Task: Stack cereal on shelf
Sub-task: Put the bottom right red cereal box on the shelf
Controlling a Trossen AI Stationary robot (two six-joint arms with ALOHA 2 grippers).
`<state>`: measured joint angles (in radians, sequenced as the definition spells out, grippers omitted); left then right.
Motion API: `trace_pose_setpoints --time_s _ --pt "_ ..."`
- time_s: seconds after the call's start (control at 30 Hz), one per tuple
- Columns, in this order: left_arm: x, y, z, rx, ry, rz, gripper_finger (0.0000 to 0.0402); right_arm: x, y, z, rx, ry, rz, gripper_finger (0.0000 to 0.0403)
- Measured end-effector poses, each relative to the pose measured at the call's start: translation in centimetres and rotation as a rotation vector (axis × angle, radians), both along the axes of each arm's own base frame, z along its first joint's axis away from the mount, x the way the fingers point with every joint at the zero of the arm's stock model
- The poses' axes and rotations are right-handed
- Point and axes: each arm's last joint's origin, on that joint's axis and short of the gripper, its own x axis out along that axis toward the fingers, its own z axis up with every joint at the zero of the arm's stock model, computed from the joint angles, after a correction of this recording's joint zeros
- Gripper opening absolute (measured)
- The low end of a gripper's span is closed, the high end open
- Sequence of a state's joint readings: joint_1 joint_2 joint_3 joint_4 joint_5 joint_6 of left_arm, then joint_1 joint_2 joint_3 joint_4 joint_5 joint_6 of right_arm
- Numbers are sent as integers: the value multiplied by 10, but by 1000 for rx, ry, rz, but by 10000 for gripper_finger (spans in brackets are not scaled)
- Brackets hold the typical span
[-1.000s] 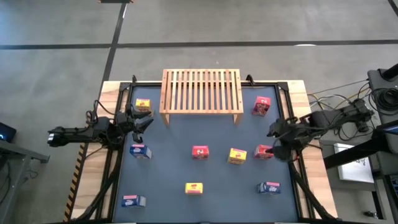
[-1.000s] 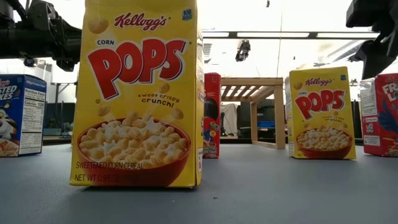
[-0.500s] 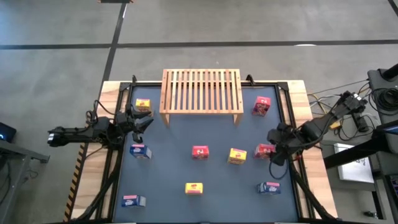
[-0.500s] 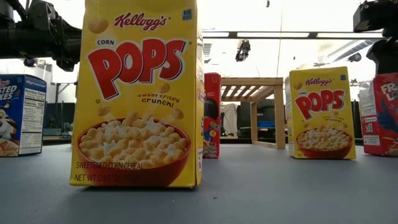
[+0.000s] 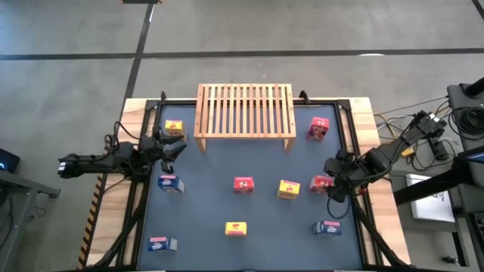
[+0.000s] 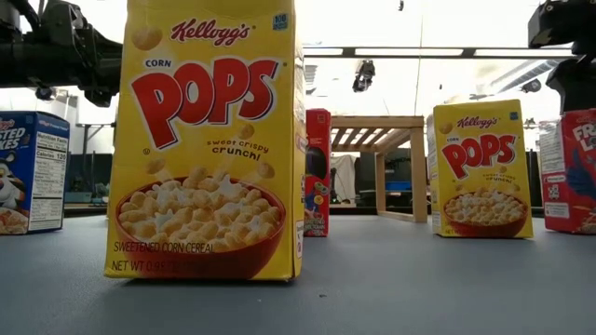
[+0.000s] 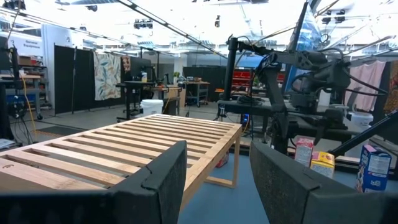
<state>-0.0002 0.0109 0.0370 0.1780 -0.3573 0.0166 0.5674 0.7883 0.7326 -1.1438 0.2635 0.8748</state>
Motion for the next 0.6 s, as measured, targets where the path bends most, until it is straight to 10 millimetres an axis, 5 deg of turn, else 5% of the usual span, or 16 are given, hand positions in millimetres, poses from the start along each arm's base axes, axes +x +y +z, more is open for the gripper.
trace_pose_setpoints --time_s 0.6 --pt "0 0 0 0 0 0 160 16 11 -17 -77 127 40 378"
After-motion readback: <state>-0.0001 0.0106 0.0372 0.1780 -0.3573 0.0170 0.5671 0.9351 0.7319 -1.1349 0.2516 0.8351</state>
